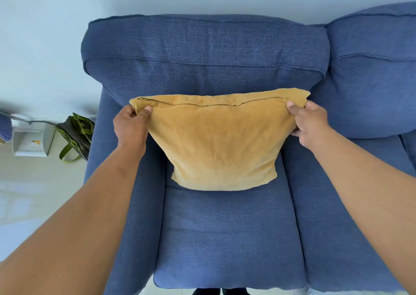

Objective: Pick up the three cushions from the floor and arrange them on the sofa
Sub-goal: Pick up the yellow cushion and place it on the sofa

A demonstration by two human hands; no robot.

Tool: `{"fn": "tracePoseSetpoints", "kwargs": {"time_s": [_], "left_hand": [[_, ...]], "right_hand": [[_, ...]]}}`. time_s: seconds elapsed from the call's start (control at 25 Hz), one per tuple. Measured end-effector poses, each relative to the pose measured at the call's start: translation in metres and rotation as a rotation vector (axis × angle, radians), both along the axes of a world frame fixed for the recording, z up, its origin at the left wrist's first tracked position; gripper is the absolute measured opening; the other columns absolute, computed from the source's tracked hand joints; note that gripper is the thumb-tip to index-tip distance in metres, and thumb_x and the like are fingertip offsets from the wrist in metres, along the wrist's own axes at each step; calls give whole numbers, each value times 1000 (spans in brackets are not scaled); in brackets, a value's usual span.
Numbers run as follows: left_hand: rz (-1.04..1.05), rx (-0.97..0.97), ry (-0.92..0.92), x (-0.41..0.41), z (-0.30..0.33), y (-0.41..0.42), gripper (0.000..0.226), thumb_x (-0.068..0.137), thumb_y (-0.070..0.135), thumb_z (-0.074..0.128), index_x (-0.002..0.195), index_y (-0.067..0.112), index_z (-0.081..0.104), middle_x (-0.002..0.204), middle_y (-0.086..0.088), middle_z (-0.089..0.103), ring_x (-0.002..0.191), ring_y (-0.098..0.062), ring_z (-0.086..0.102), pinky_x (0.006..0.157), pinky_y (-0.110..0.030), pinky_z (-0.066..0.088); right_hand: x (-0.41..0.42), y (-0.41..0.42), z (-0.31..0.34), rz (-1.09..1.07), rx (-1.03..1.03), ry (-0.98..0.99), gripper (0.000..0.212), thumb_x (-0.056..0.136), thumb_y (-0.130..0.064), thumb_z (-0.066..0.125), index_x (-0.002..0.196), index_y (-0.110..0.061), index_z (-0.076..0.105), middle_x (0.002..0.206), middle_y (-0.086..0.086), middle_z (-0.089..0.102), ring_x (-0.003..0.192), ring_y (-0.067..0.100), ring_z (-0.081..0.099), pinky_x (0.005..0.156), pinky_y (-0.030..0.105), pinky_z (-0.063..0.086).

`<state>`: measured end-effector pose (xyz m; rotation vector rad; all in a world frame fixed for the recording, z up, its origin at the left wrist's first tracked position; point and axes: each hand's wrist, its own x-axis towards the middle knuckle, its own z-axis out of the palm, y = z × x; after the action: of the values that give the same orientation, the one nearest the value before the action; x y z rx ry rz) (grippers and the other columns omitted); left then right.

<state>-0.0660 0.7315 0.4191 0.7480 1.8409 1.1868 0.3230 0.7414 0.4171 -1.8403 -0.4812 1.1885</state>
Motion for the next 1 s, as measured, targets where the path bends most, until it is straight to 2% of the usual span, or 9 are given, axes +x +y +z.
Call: {"fn": "tracePoseSetpoints", "kwargs": {"time_s": [0.12, 0.24, 0.4, 0.52, 0.6, 0.68, 0.76, 0.88, 1.0], "left_hand": [[-11, -31, 39, 0, 6, 8, 10, 89, 31, 76, 96, 25, 72, 106, -1, 76, 99, -20, 72, 96, -51, 63], [-63, -159, -6, 6, 16, 8, 21, 96, 27, 74, 112, 18, 63, 123, -6, 71, 111, -25, 71, 85, -39, 62], [-54, -249, 77, 22, 29, -19, 26, 88, 27, 68, 76, 19, 47, 85, -6, 57, 79, -26, 54, 72, -39, 46], [-108, -319, 151, 47, 33, -58, 31, 89, 24, 62, 66, 15, 44, 66, -8, 46, 64, -29, 45, 71, -43, 45], [-222, -360, 212, 69, 39, -84, 32, 95, 31, 61, 100, 0, 69, 100, -21, 72, 95, -45, 67, 88, -48, 56], [-348, -363, 298, 93, 46, -106, 50, 102, 37, 59, 140, 6, 61, 142, -12, 66, 129, -35, 62, 98, -41, 51], [-466, -334, 351, 115, 51, -125, 52, 105, 35, 57, 152, 12, 53, 153, -5, 58, 135, -26, 58, 95, -31, 44], [-669, -260, 466, 152, 60, -147, 54, 106, 35, 55, 155, 13, 50, 157, -5, 56, 142, -25, 54, 104, -33, 45], [-823, -201, 529, 180, 65, -163, 57, 106, 36, 56, 158, 14, 46, 162, -5, 51, 144, -26, 52, 114, -35, 41]], "right_hand": [[-2, 4, 7, 8, 3, -75, 6, 97, -29, 72, 93, -26, 69, 115, -1, 74, 116, 25, 68, 102, 54, 57], [-4, 3, 18, 43, -46, -116, 19, 96, -36, 72, 107, -21, 68, 120, 4, 72, 115, 27, 67, 102, 56, 57], [-7, -20, 31, 108, -64, -260, 22, 95, -42, 68, 101, -21, 66, 103, 0, 70, 107, 30, 68, 102, 53, 56], [-6, -54, 42, 201, -93, -367, 34, 98, -42, 64, 123, -20, 67, 121, 2, 71, 113, 25, 62, 107, 51, 50], [-4, -79, 48, 270, -99, -404, 47, 101, -40, 61, 140, -14, 60, 137, 3, 68, 128, 27, 59, 109, 46, 48], [-2, -105, 52, 340, -92, -439, 43, 103, -38, 58, 137, -12, 61, 134, 5, 68, 131, 29, 57, 104, 40, 46], [-2, -129, 53, 416, -98, -483, 34, 104, -39, 54, 124, -13, 64, 123, 4, 70, 125, 31, 59, 97, 39, 45], [9, -171, 65, 437, -151, -513, 56, 106, -41, 49, 154, -11, 46, 150, 11, 58, 140, 31, 51, 109, 43, 44], [17, -211, 76, 455, -186, -598, 53, 109, -38, 45, 151, -7, 45, 149, 14, 55, 142, 32, 46, 107, 44, 42]]}}
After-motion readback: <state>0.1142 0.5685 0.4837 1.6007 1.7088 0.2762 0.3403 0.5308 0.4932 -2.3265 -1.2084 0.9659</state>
